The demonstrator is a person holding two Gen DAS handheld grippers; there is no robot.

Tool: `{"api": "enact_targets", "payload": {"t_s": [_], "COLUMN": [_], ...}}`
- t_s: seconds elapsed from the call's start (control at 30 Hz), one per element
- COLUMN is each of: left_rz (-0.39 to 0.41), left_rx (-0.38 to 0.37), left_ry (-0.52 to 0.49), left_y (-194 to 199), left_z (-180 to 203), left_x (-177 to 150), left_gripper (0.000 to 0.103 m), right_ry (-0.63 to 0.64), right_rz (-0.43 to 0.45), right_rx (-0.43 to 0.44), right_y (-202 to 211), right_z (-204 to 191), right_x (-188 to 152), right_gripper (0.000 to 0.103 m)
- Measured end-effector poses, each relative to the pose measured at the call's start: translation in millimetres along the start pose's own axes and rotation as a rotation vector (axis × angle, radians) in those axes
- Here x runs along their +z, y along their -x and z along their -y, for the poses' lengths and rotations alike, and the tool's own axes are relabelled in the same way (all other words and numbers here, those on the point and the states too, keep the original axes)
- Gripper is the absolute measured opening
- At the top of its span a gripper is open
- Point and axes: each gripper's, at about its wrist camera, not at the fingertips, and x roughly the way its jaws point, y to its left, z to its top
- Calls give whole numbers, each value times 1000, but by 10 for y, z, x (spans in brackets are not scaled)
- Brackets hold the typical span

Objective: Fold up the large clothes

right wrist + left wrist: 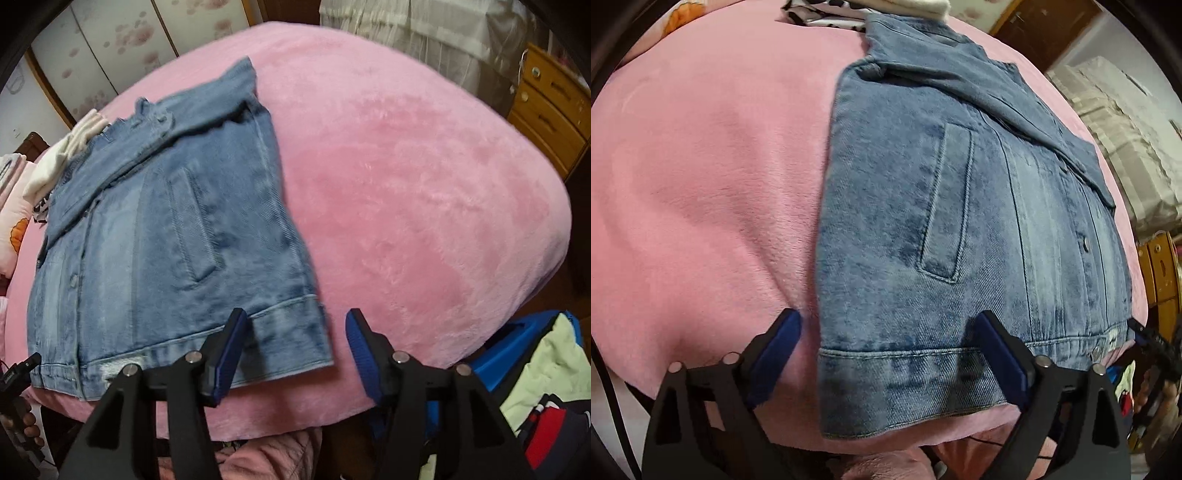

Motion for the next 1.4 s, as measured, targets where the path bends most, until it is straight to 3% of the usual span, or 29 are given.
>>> {"api": "enact_targets", "payload": {"t_s": [0.2, 0.27, 0.3, 0.37, 0.4, 0.53, 0.63, 0.7, 0.93, 1.13, 1.27, 1.4], "left_rz": [-22, -28, -31, -27, -25, -59, -105, -144, -97, 44, 124, 164], "left_rx": [-23, -19, -2, 29, 38, 28, 69, 60, -137, -238, -225, -167], "left_ry": [-15, -6, 0, 8, 16, -4, -23, 17, 223, 309, 360, 437], "left_y": [-64, -64, -61, -47, -35, 10, 35, 87, 589, 944, 897, 637], "left_z": [10, 6, 12, 36, 51, 206, 327, 347, 511, 726, 703, 546], "left_x": [13, 17, 25, 59, 68, 119, 231, 342, 1008, 1874, 2586, 3142], "left_gripper": [101, 99, 97, 75, 70, 13, 12, 11, 11, 11, 11, 11], "right_ry": [-48, -55, -54, -30, -18, 0, 2, -1, 5, 14, -29, -101], "right_rz": [-57, -83, -93, -110, -121, -148, -168, -174, -159, -59, -24, -28], "right_rx": [180, 217, 211, 193, 179, 142, 116, 123, 209, 317, 343, 348], "right_y": [-224, -274, -276, -254, -236, -160, -100, -3, 411, 719, 597, 142], "right_z": [140, 142, 134, 85, 55, -57, -121, -142, -490, -875, -968, -983], "right_x": [4, 26, 39, 70, 89, 164, 233, 294, 753, 1650, 2377, 3134], "right_gripper": [56, 45, 45, 39, 32, 25, 22, 18, 14, 14, 13, 13]}}
